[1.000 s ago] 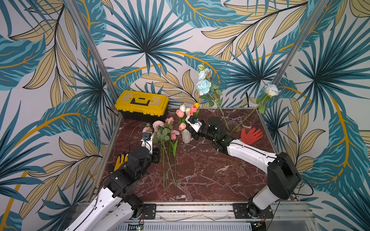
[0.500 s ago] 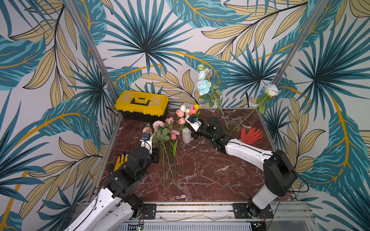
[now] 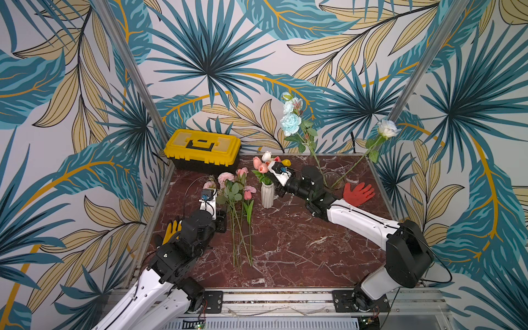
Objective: Pick out pink flowers from the vase
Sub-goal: Pick up the flower from the vase.
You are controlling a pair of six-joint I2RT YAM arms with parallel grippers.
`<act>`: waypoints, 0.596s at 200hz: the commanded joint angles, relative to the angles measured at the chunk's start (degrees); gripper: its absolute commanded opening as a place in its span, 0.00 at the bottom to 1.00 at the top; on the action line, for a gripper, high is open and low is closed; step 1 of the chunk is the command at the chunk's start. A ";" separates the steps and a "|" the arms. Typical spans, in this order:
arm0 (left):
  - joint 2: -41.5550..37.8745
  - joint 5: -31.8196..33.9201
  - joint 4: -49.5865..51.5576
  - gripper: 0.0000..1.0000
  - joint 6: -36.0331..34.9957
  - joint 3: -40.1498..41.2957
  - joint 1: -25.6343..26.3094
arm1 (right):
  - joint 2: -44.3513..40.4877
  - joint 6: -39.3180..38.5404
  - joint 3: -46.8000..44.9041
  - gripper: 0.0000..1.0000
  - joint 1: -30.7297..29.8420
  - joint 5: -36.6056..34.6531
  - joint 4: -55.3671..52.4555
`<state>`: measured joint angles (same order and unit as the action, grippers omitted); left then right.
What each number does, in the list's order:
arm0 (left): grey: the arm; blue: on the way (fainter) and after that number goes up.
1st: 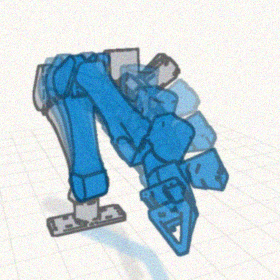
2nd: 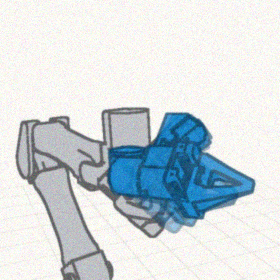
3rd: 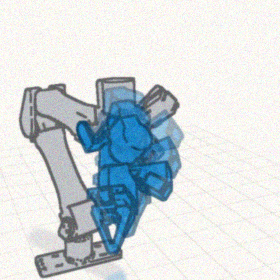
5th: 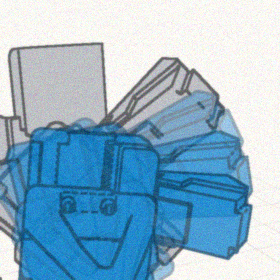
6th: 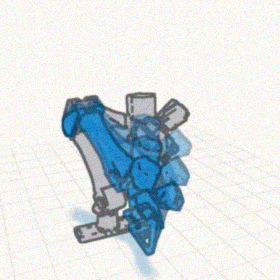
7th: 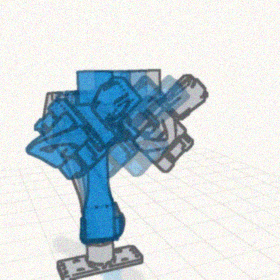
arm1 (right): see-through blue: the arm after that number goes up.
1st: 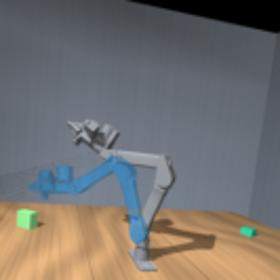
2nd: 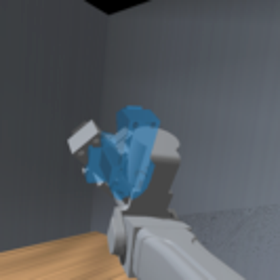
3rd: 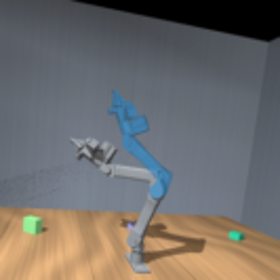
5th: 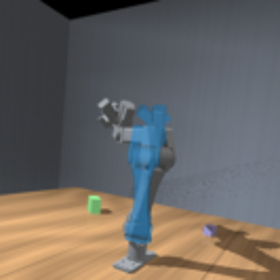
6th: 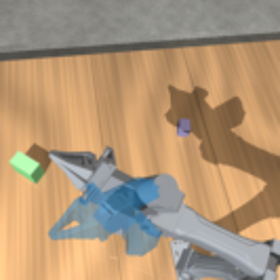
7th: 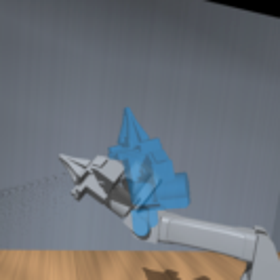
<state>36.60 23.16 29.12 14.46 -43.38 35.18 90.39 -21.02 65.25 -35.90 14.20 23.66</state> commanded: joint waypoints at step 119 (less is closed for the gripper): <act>-0.56 -11.85 -1.74 0.57 -5.66 0.58 0.15 | -18.86 1.76 6.65 0.04 -0.22 8.66 -13.50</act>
<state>36.53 16.58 28.42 10.50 -43.38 35.18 75.31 -20.97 70.63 -35.92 19.66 13.37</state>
